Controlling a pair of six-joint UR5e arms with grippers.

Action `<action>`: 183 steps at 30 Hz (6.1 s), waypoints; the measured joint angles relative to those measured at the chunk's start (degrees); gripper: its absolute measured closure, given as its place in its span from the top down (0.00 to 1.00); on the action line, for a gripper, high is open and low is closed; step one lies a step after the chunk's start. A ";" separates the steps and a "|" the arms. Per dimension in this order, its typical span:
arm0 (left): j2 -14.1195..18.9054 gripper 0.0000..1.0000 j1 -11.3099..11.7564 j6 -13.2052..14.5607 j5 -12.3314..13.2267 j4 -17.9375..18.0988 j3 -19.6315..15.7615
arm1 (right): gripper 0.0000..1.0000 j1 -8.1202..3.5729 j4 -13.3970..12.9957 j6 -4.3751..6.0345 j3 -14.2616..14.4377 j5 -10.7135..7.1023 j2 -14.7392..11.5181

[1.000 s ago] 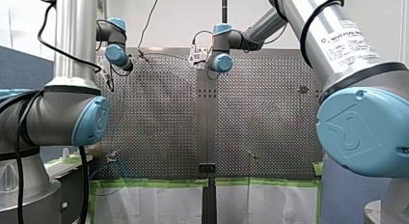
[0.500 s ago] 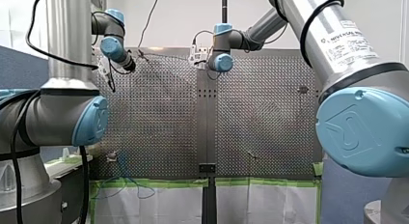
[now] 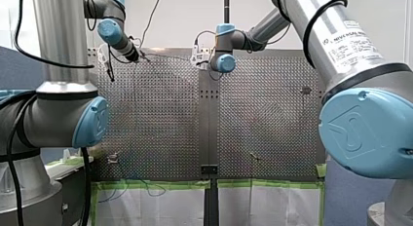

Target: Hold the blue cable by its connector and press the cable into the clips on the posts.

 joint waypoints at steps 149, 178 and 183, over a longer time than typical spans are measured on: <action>-12.23 1.00 -13.26 26.96 -12.89 4.23 10.51 | 0.00 -0.05 1.53 -0.17 0.05 -0.60 0.00; -17.33 1.00 -14.35 24.94 -17.64 7.57 16.01 | 0.00 -0.22 1.57 -0.17 0.04 -0.66 0.00; -17.38 1.00 -14.33 24.63 -18.34 7.63 17.25 | 0.00 -0.29 1.57 -0.17 0.04 -0.62 0.00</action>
